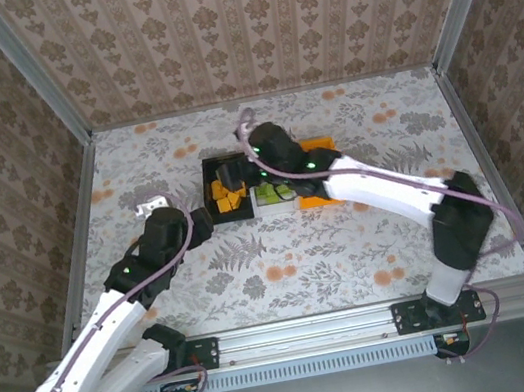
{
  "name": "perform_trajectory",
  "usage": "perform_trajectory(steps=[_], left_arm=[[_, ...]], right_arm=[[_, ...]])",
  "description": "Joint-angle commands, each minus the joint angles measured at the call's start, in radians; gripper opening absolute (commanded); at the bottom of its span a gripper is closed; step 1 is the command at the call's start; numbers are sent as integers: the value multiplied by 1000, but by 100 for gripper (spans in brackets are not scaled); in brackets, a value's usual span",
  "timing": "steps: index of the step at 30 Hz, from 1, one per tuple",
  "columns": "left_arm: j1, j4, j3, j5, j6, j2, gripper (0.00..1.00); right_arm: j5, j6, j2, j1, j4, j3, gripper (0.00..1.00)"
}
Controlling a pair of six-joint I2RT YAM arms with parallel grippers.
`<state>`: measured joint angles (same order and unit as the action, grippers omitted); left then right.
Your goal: Sort the legos into containers by color
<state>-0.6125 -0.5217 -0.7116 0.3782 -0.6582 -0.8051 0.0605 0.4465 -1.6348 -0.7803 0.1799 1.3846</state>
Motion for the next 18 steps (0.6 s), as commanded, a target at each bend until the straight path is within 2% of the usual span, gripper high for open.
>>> perform_trajectory(steps=[1,3,6,9,14,18], left_arm=[[8,128,-20,18,71,-18,100],[9,188,-11,15,87,-37,100],[13,275,-9,16,124,-103,100],[33,329,-36,98,183,-205,100],[149,423,-114,176,346,-367,100],[310,514,-119,183,464,-478,100]], right_arm=[[135,-14,159,5,-64,-149,88],[231,6,235,7,-27,-230,99],[342,44,371,17,50,-331,100],[433,84,471,27,68,-450,100],[469,134,575,77,94,-590,100],[511,142,609,126,134,-627,100]])
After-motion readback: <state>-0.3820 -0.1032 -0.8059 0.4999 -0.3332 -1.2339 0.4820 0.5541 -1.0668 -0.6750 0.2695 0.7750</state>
